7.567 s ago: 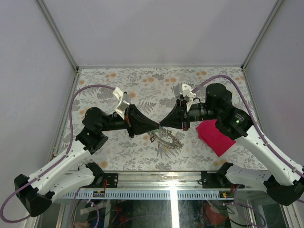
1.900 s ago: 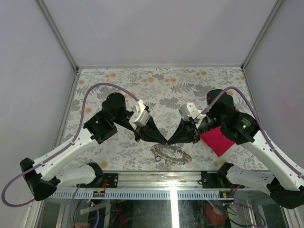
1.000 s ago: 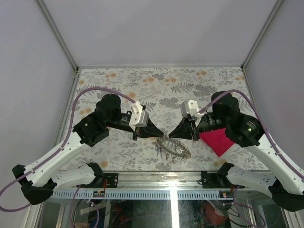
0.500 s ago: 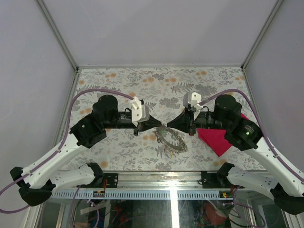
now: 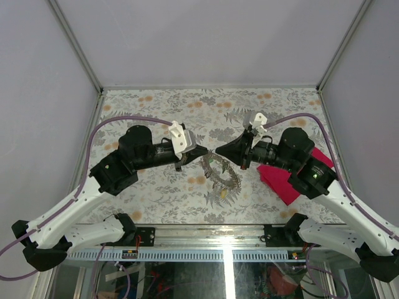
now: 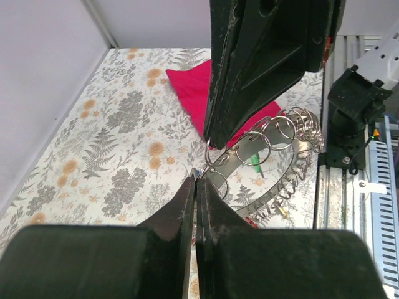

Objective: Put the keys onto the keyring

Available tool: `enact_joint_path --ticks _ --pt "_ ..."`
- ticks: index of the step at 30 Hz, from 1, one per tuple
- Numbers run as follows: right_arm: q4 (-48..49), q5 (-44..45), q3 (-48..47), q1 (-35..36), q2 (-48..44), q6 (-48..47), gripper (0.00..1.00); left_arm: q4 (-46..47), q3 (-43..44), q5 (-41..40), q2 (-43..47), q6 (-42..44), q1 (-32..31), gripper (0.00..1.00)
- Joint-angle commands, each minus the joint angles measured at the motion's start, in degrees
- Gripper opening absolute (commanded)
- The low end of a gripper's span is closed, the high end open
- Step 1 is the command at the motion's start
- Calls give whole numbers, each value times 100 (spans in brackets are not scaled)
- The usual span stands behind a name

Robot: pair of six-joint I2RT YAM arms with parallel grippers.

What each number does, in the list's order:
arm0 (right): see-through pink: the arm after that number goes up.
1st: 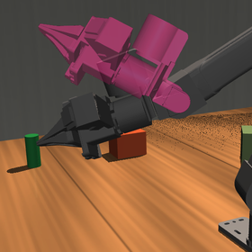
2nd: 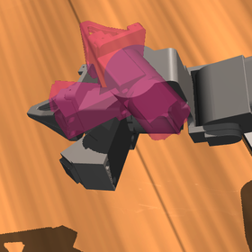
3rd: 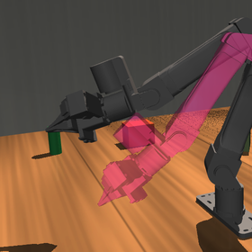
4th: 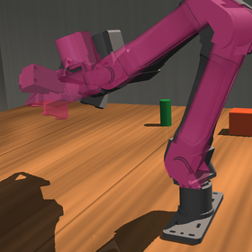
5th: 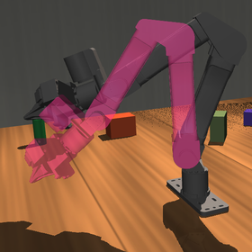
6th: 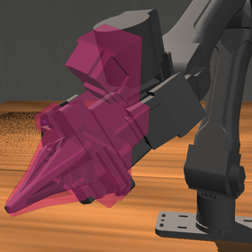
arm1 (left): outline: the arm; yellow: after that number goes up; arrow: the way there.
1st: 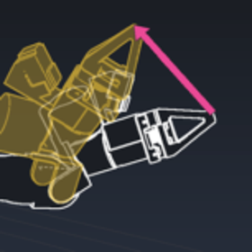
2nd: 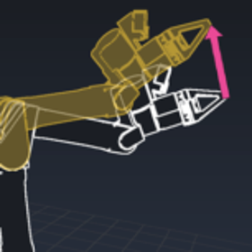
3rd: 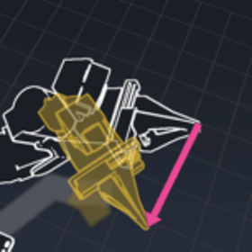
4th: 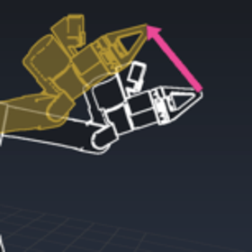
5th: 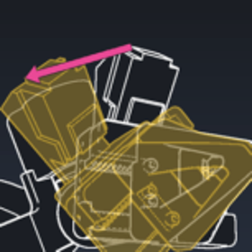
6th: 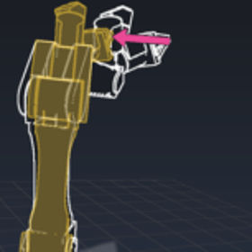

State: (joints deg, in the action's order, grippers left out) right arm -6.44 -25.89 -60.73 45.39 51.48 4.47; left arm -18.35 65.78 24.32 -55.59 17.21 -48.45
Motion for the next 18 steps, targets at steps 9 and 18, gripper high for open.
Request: enact_joint_path --ticks 9,18 --pt "2813 866 588 14 -75 891 0 112 98 -807 20 -367 -86 0" --pt "3781 1006 974 14 -68 1018 0 191 78 -718 108 -538 -134 3"
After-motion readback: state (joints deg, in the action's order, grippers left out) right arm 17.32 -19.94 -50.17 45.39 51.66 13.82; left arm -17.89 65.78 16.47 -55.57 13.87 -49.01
